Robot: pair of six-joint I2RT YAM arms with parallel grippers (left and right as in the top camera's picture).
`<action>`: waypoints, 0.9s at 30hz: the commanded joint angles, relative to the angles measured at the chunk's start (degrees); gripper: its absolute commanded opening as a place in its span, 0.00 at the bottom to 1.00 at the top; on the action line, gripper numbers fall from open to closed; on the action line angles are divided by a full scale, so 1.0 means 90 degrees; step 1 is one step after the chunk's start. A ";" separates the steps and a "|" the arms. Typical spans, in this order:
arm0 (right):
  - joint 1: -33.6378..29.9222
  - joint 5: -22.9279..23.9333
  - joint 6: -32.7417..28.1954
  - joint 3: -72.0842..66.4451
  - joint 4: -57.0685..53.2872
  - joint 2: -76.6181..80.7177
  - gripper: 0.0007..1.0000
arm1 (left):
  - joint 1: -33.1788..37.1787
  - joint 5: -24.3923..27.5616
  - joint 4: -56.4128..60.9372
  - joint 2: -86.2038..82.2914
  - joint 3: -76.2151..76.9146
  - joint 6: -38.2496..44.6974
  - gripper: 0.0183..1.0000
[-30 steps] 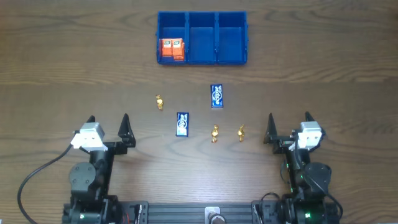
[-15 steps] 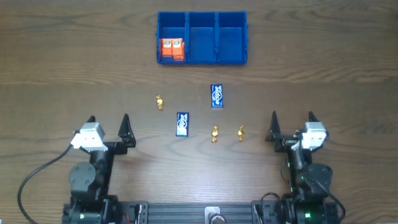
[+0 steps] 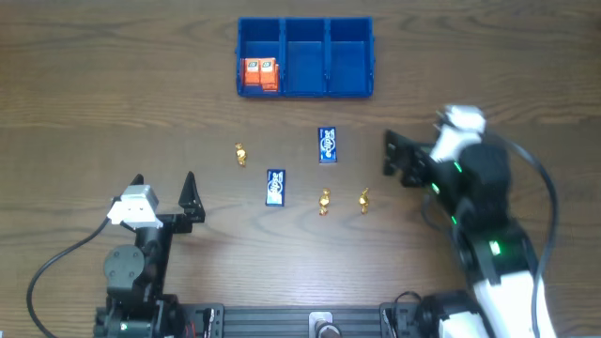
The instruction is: Sort Candies Into Trays
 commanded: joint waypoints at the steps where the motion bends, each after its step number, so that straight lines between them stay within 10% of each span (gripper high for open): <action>1: 0.1812 0.0491 0.0481 0.1615 -0.0872 0.2149 1.00 | 0.0027 -0.0083 -0.0270 -0.0041 -0.0104 0.0063 1.00; 10: 0.4180 0.1095 0.2708 0.4391 -0.2409 0.6870 1.00 | 0.0027 -0.0083 -0.0270 -0.0041 -0.0104 0.0063 1.00; 27: 0.4473 0.1144 0.4206 0.4454 -0.2599 0.8036 0.77 | 0.0027 -0.0083 -0.0270 -0.0041 -0.0104 0.0063 1.00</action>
